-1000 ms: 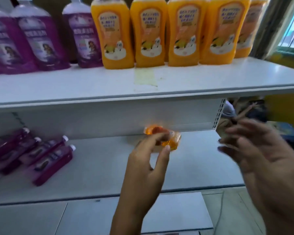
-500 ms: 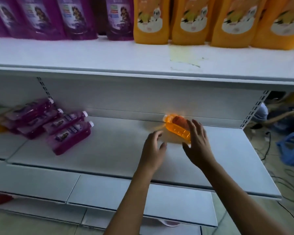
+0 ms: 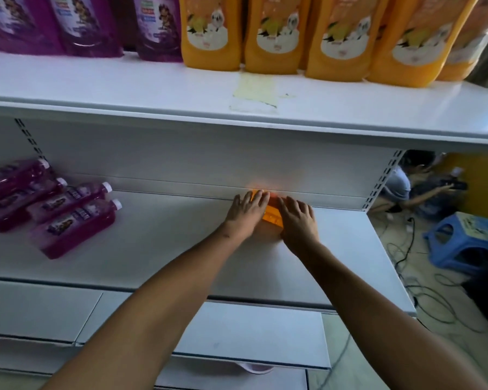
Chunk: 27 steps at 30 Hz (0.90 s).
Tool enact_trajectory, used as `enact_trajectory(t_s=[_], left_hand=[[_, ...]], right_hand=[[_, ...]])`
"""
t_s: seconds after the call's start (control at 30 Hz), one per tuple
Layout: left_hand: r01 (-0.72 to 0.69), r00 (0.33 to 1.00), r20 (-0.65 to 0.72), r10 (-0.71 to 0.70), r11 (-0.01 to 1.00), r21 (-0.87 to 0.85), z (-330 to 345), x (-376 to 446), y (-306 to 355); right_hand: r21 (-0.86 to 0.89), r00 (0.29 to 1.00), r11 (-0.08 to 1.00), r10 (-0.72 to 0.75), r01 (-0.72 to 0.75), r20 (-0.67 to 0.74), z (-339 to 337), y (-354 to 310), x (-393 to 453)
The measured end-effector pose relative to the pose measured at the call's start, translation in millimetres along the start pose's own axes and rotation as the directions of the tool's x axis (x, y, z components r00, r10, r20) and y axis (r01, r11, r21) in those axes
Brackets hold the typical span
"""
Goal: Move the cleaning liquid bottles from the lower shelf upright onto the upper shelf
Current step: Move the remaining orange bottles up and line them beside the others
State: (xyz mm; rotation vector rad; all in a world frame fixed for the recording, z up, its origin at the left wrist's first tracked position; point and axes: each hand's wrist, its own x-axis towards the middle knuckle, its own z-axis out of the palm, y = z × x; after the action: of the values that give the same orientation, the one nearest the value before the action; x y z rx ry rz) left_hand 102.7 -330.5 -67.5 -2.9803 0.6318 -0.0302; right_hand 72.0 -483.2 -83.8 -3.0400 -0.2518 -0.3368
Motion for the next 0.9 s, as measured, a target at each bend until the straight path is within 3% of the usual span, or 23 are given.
enact_trajectory(t_s=[0.13,0.2,0.27,0.4,0.6,0.77,0.83,0.9], left_hand=[[-0.085,0.979,-0.185,0.089,0.996,0.028,7.2,-22.1,5.8],[-0.134,0.928,-0.344,0.143,0.990,0.051,18.5,-42.2,13.8],[-0.209,0.885,-0.408,0.222,0.975,0.076,26.4,-60.7,22.1],[-0.342,0.836,-0.449,0.315,0.939,0.023,23.3,-85.7,24.9],[-0.407,0.881,-0.306,0.360,0.908,-0.103,9.5,-105.5,12.5],[-0.373,0.890,-0.387,0.241,0.873,-0.315,-9.7,-122.8,-12.2],[-0.287,0.884,-0.463,0.066,0.858,-0.425,-10.9,-133.8,-21.3],[-0.131,0.888,-0.414,-0.202,0.751,-0.647,-8.6,-148.9,-29.1]], right_hand=[[-0.020,1.000,1.000,0.007,-0.006,0.013,-15.8,-1.4,-33.2],[0.022,1.000,1.000,-0.008,0.008,0.005,-24.1,-4.7,-61.2],[0.057,0.999,0.998,-0.014,0.016,-0.031,-31.2,-8.4,-90.6],[0.114,0.988,0.993,0.052,-0.035,-0.146,-32.2,-13.5,-136.8],[0.277,0.980,0.955,0.146,-0.104,-0.138,-25.9,-24.9,-150.8],[0.496,0.988,0.863,0.145,-0.096,-0.061,-36.1,-32.6,-133.9],[0.598,0.976,0.785,0.218,-0.160,-0.024,-38.6,-47.1,-120.1],[0.751,0.960,0.616,0.265,-0.239,0.089,-41.3,-59.5,-107.2]])
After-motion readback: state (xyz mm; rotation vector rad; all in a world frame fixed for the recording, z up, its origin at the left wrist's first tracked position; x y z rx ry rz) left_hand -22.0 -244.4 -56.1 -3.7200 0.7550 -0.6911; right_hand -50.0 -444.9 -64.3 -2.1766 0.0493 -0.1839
